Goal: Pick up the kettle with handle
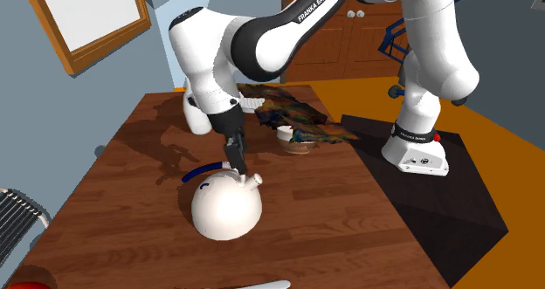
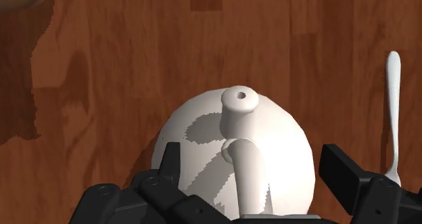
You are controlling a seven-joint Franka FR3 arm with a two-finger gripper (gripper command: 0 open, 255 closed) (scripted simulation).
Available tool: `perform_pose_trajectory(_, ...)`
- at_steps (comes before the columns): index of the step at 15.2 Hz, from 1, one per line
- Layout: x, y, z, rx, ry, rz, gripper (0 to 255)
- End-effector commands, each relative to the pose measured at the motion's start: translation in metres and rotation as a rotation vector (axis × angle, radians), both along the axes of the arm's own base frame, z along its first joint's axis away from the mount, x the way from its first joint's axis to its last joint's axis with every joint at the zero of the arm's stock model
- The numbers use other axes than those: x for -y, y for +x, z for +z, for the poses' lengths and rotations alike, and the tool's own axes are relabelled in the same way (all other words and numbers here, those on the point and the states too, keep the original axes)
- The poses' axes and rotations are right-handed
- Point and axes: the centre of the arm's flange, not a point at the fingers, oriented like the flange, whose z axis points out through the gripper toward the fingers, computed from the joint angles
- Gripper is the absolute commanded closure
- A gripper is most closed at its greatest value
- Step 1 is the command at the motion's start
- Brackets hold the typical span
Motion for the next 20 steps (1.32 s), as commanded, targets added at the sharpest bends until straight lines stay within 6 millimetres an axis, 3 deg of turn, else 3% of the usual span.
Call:
perform_pose_trajectory(1, -0.006, 0.001, -0.008, -0.002, -0.001, 0.007, 0)
perform_pose_trajectory(7, -0.006, 0.001, -0.043, -0.002, -0.001, 0.007, 0)
perform_pose_trajectory(9, -0.006, 0.001, -0.043, -0.002, -0.001, 0.007, 0)
perform_pose_trajectory(10, -0.006, 0.000, -0.043, -0.002, -0.001, 0.007, 255)
perform_pose_trajectory(20, -0.006, 0.001, -0.037, -0.002, -0.001, 0.007, 255)
